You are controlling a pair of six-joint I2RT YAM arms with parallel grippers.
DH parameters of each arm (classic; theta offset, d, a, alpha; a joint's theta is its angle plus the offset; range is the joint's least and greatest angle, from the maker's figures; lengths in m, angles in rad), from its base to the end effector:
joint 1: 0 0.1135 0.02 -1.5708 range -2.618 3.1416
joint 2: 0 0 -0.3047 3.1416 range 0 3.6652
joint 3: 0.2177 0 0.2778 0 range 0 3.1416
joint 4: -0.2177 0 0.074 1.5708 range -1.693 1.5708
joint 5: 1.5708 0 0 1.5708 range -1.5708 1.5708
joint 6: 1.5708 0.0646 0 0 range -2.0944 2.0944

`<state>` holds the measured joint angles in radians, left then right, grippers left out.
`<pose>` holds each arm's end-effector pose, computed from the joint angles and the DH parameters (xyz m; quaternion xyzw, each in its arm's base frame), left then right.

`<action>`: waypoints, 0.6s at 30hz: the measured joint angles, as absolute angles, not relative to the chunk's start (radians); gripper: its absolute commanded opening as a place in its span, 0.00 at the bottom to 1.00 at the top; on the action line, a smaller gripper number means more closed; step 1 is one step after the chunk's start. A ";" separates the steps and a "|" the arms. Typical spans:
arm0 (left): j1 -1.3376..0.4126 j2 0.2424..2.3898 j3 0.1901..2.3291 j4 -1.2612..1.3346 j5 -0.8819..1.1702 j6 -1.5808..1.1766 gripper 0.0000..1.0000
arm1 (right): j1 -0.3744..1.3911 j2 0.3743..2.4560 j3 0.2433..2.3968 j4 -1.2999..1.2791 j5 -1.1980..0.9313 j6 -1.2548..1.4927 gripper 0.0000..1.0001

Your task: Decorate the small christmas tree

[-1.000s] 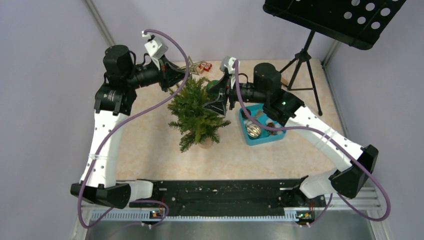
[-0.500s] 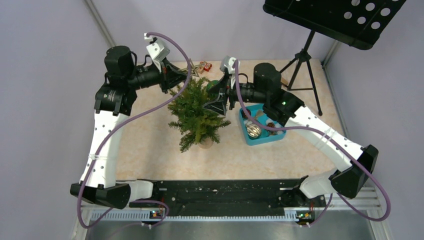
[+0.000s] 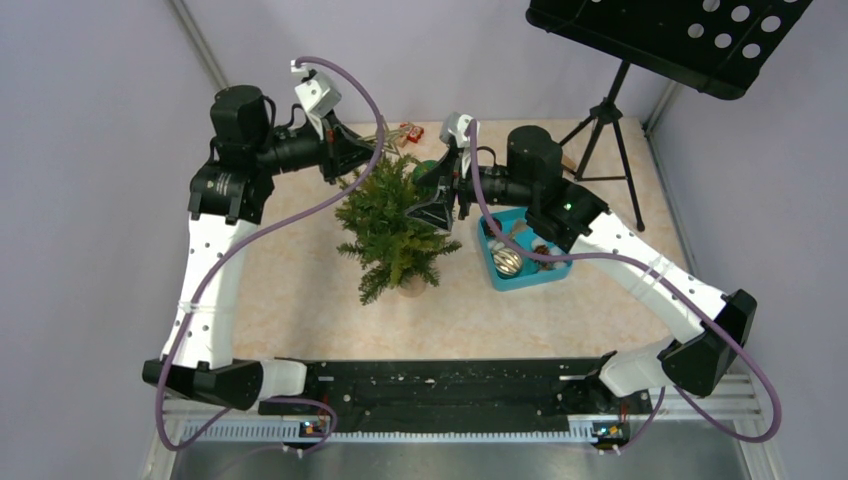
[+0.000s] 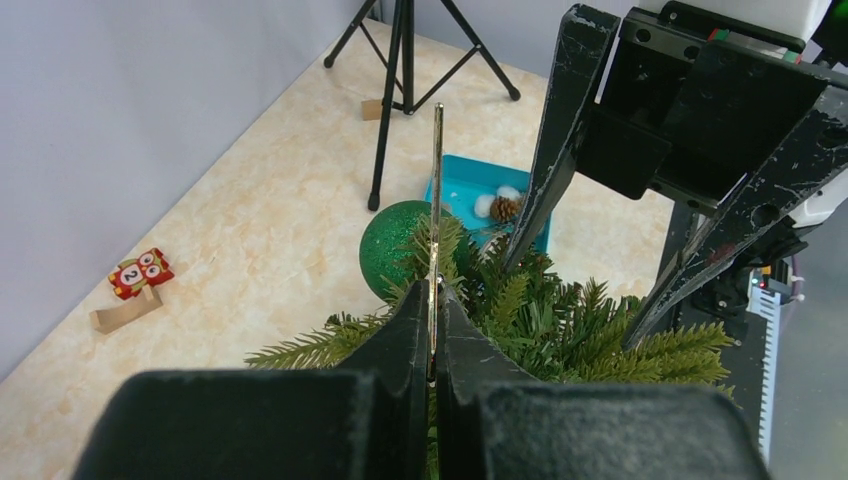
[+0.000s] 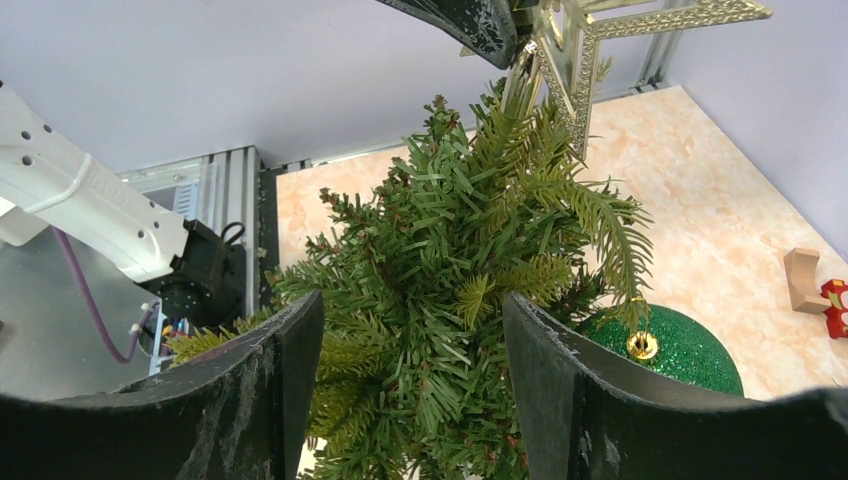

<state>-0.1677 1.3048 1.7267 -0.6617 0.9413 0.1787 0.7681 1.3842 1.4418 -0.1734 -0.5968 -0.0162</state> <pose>0.2591 -0.0968 0.5467 0.3966 0.6423 -0.3537 0.5523 0.2318 0.2744 0.4737 -0.4535 0.5849 0.4376 0.5106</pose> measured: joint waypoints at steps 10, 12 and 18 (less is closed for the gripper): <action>-0.165 1.332 1.760 -0.686 0.926 0.166 0.00 | 0.768 1.384 1.442 -0.174 -0.596 -0.016 0.65; -0.162 1.335 1.767 -0.691 0.926 0.159 0.00 | 0.768 1.384 1.442 -0.174 -0.596 -0.016 0.65; -0.149 1.352 1.800 -0.706 0.931 0.113 0.00 | 0.768 1.384 1.442 -0.177 -0.598 -0.016 0.65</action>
